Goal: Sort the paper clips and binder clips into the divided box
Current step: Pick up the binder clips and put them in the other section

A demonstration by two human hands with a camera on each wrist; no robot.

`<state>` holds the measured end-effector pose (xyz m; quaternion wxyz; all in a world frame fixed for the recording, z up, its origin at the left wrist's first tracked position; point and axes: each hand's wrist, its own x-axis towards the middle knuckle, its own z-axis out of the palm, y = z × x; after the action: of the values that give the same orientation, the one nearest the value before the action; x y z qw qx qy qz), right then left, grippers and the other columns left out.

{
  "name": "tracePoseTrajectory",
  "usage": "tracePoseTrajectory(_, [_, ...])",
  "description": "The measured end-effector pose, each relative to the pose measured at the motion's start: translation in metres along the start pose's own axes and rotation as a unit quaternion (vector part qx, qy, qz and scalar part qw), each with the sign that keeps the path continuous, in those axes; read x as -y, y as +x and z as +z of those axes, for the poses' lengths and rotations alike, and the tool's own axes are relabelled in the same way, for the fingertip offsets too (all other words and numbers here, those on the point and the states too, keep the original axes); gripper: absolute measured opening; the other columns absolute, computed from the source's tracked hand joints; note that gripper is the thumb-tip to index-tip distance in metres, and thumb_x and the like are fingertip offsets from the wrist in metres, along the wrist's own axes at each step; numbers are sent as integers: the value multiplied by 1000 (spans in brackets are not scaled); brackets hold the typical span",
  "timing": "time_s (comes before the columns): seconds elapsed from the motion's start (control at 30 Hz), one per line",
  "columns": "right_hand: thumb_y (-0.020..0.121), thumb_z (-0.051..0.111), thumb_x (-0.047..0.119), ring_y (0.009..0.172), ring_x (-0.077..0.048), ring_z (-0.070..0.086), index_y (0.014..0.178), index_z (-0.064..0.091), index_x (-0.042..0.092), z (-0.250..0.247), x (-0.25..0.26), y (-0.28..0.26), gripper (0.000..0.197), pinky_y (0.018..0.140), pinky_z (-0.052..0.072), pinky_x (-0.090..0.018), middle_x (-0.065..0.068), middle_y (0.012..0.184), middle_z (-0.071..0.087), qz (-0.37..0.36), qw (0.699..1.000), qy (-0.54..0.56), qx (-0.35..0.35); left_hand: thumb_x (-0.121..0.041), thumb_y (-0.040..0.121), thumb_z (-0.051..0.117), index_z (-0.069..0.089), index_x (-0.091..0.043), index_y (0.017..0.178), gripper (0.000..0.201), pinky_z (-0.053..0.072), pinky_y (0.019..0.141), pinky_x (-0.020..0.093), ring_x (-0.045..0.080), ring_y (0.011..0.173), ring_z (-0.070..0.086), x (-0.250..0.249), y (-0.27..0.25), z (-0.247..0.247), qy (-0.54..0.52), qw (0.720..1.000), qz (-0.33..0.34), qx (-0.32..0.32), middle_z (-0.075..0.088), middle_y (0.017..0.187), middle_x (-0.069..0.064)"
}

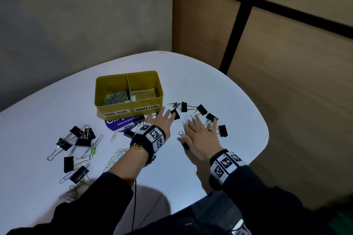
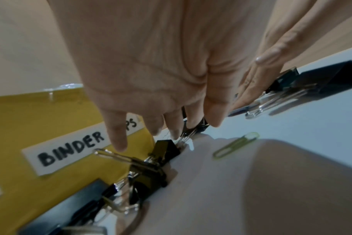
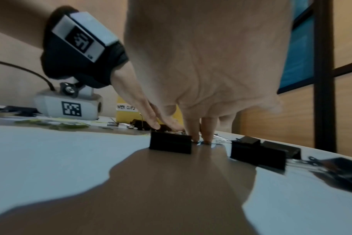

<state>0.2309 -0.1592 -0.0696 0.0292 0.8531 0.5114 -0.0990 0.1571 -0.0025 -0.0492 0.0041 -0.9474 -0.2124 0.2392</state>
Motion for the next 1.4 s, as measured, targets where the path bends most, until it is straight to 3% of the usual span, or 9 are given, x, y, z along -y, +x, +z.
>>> tracePoseTrajectory(0.17, [87, -15, 59, 148, -15, -9, 151, 19, 26, 2, 13, -9, 80, 109, -17, -67, 8, 161, 13, -81, 994, 20, -68, 4, 89, 43, 0, -16, 152, 79, 12, 117, 53, 18, 150, -8, 9, -12, -1, -61, 996, 36, -61, 1, 162, -2])
tracePoseTrajectory(0.3, [98, 0, 52, 149, -19, -4, 151, 23, 23, 22, 3, -44, 65, 108, -13, -68, 7, 160, 15, -104, 993, 2, -62, 7, 89, 36, -3, -15, 152, 77, 6, 119, 52, 16, 149, -11, 2, -30, 5, -30, 996, 88, 8, -4, 162, -2])
tracePoseTrajectory(0.5, [97, -1, 55, 149, -21, 5, 151, 23, 15, 24, -14, -36, 71, 107, -11, -66, 3, 160, 18, -23, 999, -6, -26, -13, 98, 33, -11, -8, 151, 69, 2, 121, 48, 20, 149, -13, -8, -47, 21, -42, 992, 79, 94, -17, 160, 3])
tracePoseTrajectory(0.6, [93, -12, 54, 148, -20, -6, 152, 16, 15, 14, 1, -12, 76, 109, -18, -63, 0, 162, 8, -66, 997, -13, -40, -25, 100, 36, -11, -8, 151, 71, 6, 121, 47, 20, 149, -10, -2, -60, 27, -46, 991, 86, 93, -19, 160, 4])
tracePoseTrajectory(0.73, [90, -2, 58, 148, -20, -13, 153, 7, 15, 12, 37, -1, 77, 114, -12, -59, -2, 162, -2, -137, 990, -9, -7, -32, 100, 37, 1, -14, 152, 67, 18, 120, 40, 20, 149, 12, 18, -90, 33, -135, 984, 95, 63, 3, 162, 5])
tracePoseTrajectory(0.87, [74, -18, 64, 149, -20, -7, 152, -2, 12, 19, 68, -1, 95, 116, -5, -56, -3, 161, -10, -176, 983, 20, 46, -31, 99, 39, 11, -15, 152, 62, 24, 117, 36, 19, 149, 13, 51, -125, 42, -209, 978, 20, -13, 13, 161, 4])
tracePoseTrajectory(1.0, [71, -23, 64, 149, -21, -12, 151, -9, 13, 23, 90, -4, 96, 117, -3, -55, -2, 161, -16, -216, 974, 8, 70, -27, 94, 49, 44, -9, 129, 40, 42, 95, 37, 27, 123, 47, 94, -155, 52, -229, 966, -94, -77, 49, 133, 11])
tracePoseTrajectory(1.17, [76, -15, 63, 147, -20, -18, 151, -12, 14, 19, 116, 1, 90, 117, -6, -51, 0, 159, -20, -270, 959, 21, 81, -27, 84, 64, 53, -18, 124, 42, 50, 90, 44, 28, 121, 44, 136, -186, 69, -248, 919, -281, -121, 48, 124, 9])
tracePoseTrajectory(1.4, [97, 16, 49, 149, -23, -13, 152, -6, 14, 14, 168, 31, 69, 120, -1, -48, -4, 161, -13, -310, 950, 36, 24, -24, 67, 79, 56, -24, 118, 55, 52, 89, 41, 29, 110, 51, 155, -184, 94, -309, 902, -293, -76, 44, 119, 9])
